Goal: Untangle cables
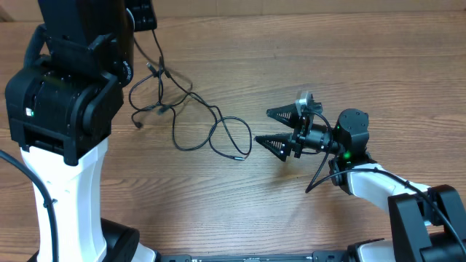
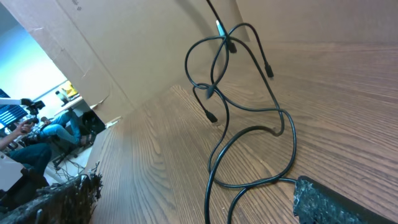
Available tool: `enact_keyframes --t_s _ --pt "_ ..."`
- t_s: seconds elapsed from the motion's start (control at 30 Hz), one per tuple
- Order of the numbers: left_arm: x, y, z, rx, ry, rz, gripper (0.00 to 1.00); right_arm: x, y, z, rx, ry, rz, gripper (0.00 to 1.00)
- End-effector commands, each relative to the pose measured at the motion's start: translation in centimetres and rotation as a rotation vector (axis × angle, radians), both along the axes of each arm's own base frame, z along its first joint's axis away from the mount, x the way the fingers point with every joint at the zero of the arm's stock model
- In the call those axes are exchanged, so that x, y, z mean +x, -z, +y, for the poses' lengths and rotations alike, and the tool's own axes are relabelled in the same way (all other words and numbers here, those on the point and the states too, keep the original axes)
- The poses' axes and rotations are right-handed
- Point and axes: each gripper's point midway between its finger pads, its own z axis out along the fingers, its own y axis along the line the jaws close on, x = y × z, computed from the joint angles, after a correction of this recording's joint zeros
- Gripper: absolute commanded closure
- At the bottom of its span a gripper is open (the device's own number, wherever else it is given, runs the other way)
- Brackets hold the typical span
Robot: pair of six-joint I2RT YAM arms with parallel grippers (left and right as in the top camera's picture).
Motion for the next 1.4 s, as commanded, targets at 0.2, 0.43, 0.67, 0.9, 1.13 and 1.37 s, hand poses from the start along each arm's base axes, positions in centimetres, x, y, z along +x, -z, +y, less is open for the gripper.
enact_keyframes --t_s 0.2,0.43,0.67,0.9,1.13,1.37 --pt "1.9 6.9 -4.6 -0.293 0.103 0.236 0.96 0.2 -0.5 -0.1 0.002 0.005 -0.014 0.0" --pt "4.7 16.6 -9.0 -0.338 0.188 0.559 0.96 0.2 -0.5 -0.1 0.002 0.004 -0.01 0.0" --pt "5.9 17.3 -12.1 -0.421 0.31 0.584 0.96 0.2 -0.3 -0.1 0.0 0.005 -0.002 0.0" --pt "5.5 11.1 -10.1 -0.434 0.333 0.38 0.96 0.2 -0.2 -0.1 -0.001 0.005 0.004 0.0" --pt "3.6 6.9 -8.2 -0.305 0.39 0.253 0.96 -0.2 -0.8 0.1 0.008 -0.023 -0.025 0.0" --pt "2.0 8.2 -9.0 -0.206 0.493 0.318 0.96 -2.3 -5.5 0.5 0.063 -0.129 -0.348 0.0"
